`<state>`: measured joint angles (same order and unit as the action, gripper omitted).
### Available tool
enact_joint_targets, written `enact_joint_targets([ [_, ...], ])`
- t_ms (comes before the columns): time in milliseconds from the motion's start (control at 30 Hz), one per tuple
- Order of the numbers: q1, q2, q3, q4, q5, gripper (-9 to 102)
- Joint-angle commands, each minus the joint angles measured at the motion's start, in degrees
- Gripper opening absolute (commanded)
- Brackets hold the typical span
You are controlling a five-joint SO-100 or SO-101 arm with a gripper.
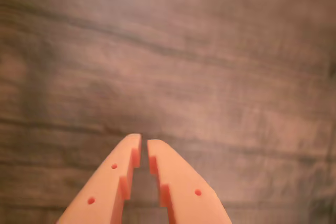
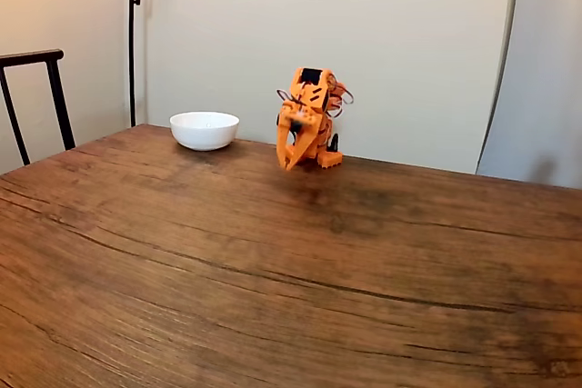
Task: Grasp the cube and drop it in the bowl
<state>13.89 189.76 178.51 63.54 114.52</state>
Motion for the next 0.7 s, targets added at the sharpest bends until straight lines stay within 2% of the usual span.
enact_joint_targets([
  [0, 1.5, 0.4, -0.3, 4.0, -0.3, 0],
  [400, 2.0, 0.5, -0.3, 13.4, -0.1, 0],
  [667, 1.9, 0.5, -0.3, 13.9, -0.2, 0],
])
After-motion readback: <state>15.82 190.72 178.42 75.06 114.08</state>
